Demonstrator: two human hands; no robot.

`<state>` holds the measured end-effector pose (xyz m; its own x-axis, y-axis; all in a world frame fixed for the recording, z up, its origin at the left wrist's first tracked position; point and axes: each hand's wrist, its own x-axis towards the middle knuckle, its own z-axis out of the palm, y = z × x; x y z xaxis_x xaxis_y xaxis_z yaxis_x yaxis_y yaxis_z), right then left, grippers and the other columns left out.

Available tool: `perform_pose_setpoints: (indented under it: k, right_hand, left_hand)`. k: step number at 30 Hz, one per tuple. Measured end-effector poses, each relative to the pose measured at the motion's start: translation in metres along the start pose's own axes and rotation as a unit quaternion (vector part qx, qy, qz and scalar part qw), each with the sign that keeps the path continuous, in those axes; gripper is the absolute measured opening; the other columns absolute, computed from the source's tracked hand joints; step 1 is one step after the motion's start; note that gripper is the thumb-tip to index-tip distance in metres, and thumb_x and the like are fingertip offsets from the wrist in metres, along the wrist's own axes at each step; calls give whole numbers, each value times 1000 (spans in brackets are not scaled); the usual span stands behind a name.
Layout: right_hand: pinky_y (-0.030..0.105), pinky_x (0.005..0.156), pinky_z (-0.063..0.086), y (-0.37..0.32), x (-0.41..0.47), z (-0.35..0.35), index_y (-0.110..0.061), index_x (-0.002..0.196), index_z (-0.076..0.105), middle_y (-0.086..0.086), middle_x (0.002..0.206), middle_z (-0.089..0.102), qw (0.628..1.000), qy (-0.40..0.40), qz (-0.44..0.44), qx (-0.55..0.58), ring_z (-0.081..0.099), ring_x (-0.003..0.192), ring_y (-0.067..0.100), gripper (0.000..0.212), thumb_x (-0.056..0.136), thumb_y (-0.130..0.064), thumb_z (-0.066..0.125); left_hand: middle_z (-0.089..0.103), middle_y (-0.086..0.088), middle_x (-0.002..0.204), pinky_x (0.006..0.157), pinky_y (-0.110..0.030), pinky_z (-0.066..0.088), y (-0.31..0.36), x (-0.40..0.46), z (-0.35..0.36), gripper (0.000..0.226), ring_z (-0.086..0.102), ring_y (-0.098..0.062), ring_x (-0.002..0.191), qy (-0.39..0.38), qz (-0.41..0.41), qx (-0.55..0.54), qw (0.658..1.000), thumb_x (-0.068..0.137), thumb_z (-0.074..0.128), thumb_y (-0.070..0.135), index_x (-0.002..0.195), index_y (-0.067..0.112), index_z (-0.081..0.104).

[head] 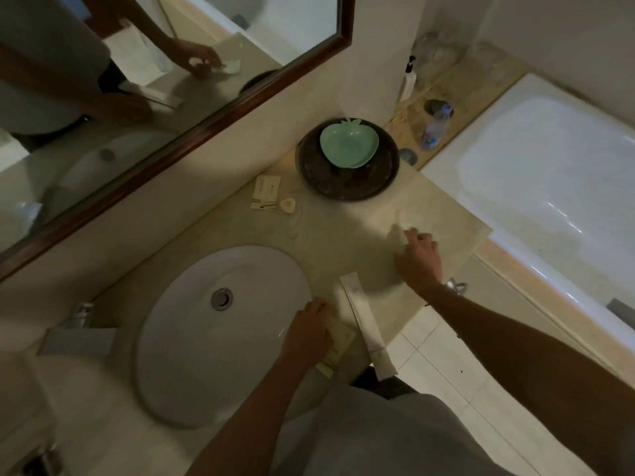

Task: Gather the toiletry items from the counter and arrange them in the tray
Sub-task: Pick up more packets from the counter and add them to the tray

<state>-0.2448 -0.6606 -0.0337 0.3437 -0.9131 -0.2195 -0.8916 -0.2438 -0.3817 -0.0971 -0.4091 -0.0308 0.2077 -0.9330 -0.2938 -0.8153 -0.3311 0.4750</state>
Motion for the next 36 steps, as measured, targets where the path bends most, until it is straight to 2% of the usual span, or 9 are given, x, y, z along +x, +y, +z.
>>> perform_pose_setpoints:
  k: [4, 7, 12, 17, 23, 26, 29, 34, 36]
  right_hand:
    - [46, 95, 45, -24, -14, 20, -27, 138, 47, 9, 135, 47, 975, -72, -208, -23, 47, 117, 31, 53, 87, -32, 62]
    - [46, 95, 43, -26, -19, 31, -22, 133, 47, 9, 133, 46, 989, -39, -144, -21, 44, 118, 29, 63, 80, -50, 66]
    - [43, 88, 43, -48, 1, 35, -18, 115, 62, 8, 113, 55, 978, -96, -183, -42, 51, 107, 31, 37, 82, -33, 64]
    - [43, 94, 37, -73, 21, 33, -23, 127, 59, 6, 124, 55, 969, -98, -227, 18, 49, 114, 27, 52, 82, -45, 70]
    - [42, 90, 44, -146, 71, 36, -17, 120, 61, 10, 121, 56, 951, -61, -304, -7, 52, 111, 30, 41, 80, -23, 68]
    - [42, 89, 44, -200, 99, 45, -12, 120, 56, 13, 126, 53, 925, -87, -352, -118, 50, 114, 33, 39, 83, -23, 60]
    - [43, 98, 42, -227, 112, 59, -15, 136, 49, 14, 140, 44, 917, -151, -355, -101, 44, 123, 33, 53, 88, -34, 62]
    - [38, 103, 35, -222, 112, 77, -14, 127, 60, 14, 138, 48, 913, -226, -340, -8, 42, 126, 35, 49, 83, 6, 53]
    - [35, 103, 37, -219, 111, 75, -14, 130, 57, 13, 139, 46, 918, -236, -317, 25, 43, 126, 32, 56, 79, 8, 56]
  left_hand:
    - [50, -7, 123, 80, -39, 47, -3, 5, -6, 42, 52, -24, 102, 15, -5, 3, 1000, 76, 54, 10, 118, 15, 55]
    - [52, -9, 123, 80, -40, 47, -9, 7, -11, 37, 53, -26, 102, 35, -12, 6, 999, 83, 53, 16, 120, 15, 55]
    - [52, -9, 124, 81, -41, 48, -14, 24, -30, 55, 52, -26, 105, 60, -24, 23, 998, 77, 33, 30, 124, 13, 53]
    - [51, -8, 130, 84, -38, 46, -14, 59, -48, 62, 52, -28, 112, 94, -35, 40, 994, 67, 56, 13, 129, 13, 49]
    - [47, -11, 142, 107, -41, 36, -28, 121, -50, 85, 43, -29, 129, 56, -48, 83, 994, 67, 76, 27, 142, 11, 38]
    - [51, -11, 133, 102, -41, 39, -25, 141, -52, 77, 48, -30, 117, 28, -42, 85, 995, 67, 74, 25, 136, 11, 43]
    - [57, -9, 123, 90, -40, 45, -24, 149, -57, 62, 53, -28, 108, 61, -34, 62, 996, 66, 75, 21, 123, 12, 52]
    - [62, -6, 110, 84, -38, 47, -31, 152, -59, 49, 55, -26, 104, 76, -23, 46, 996, 64, 75, 19, 110, 15, 59]
    - [63, -6, 106, 83, -37, 47, -33, 151, -58, 52, 56, -25, 100, 77, -15, 40, 996, 60, 76, 17, 109, 15, 58]
